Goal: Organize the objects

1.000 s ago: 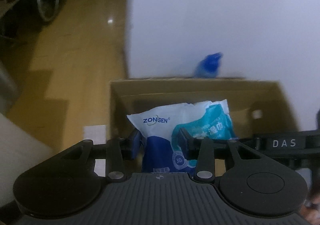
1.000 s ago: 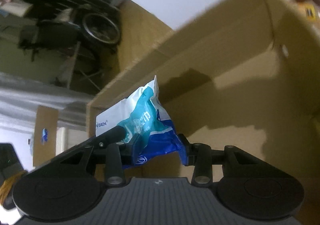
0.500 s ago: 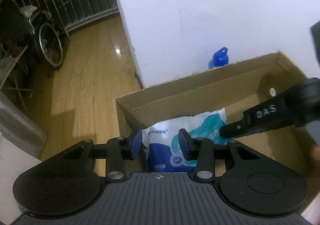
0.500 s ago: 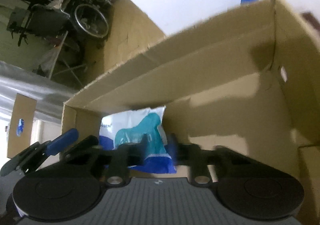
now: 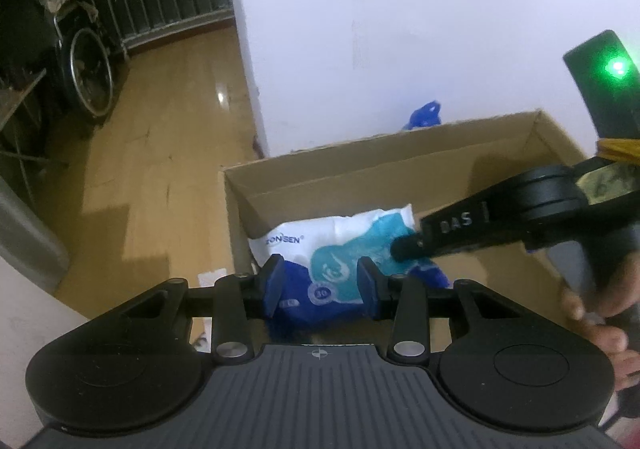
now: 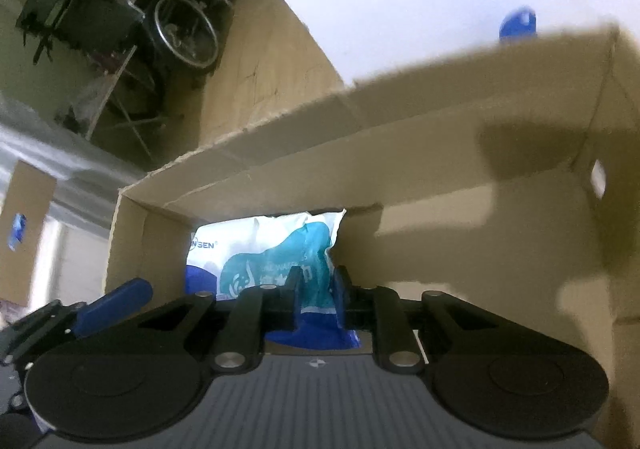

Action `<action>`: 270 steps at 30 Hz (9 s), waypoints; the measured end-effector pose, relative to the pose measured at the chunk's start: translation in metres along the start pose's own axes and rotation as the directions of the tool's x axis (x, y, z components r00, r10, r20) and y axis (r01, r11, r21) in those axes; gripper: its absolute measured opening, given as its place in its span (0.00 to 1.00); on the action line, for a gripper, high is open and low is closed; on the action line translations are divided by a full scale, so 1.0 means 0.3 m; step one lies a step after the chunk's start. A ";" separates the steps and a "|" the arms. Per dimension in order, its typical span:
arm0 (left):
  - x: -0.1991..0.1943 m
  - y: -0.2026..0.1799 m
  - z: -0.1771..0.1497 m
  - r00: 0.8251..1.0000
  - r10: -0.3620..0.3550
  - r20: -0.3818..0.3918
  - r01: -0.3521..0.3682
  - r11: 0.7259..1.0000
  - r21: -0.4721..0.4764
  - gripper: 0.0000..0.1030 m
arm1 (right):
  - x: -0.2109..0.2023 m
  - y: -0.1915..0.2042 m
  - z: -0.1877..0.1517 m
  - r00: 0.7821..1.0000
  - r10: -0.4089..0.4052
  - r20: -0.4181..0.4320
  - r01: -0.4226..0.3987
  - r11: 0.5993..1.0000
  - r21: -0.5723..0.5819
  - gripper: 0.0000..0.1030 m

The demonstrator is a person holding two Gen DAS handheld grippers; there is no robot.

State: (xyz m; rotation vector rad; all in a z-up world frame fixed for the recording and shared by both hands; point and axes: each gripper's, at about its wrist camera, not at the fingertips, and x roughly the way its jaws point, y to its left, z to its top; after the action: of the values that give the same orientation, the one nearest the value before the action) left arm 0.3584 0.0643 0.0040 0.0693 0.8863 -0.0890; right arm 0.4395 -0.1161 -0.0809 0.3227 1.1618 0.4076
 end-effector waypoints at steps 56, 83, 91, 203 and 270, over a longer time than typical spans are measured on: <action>-0.387 -0.021 -0.770 0.992 -0.117 -0.039 0.099 0.947 -0.305 0.80 | -0.492 0.036 -0.723 0.958 0.198 -0.208 -0.250 0.932 -0.264 0.55; -0.367 -0.008 -0.823 0.986 -0.164 0.017 0.159 0.920 -0.358 0.77 | -0.336 0.079 -0.781 0.954 0.156 -0.257 -0.198 0.969 -0.149 0.55; -0.346 0.011 -0.804 0.989 -0.141 0.033 0.142 0.909 -0.392 0.77 | -0.334 0.042 -0.767 0.955 0.173 -0.239 -0.197 0.977 -0.083 0.55; -0.388 -0.025 -0.866 0.993 -0.033 0.114 0.042 0.996 -0.081 0.67 | -0.245 0.205 -0.832 0.975 0.174 -0.140 -0.206 0.943 -0.263 0.56; 0.440 -0.061 0.076 0.961 -0.170 -0.218 0.203 0.969 0.142 0.69 | -0.139 -0.102 0.031 0.971 -0.236 -0.037 0.231 0.968 -0.100 0.63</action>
State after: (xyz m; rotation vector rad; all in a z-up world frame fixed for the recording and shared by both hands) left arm 0.4570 0.0374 -0.0843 0.1492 1.0890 -0.3364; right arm 0.4383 -0.1630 -0.0573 0.0913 1.2082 0.2637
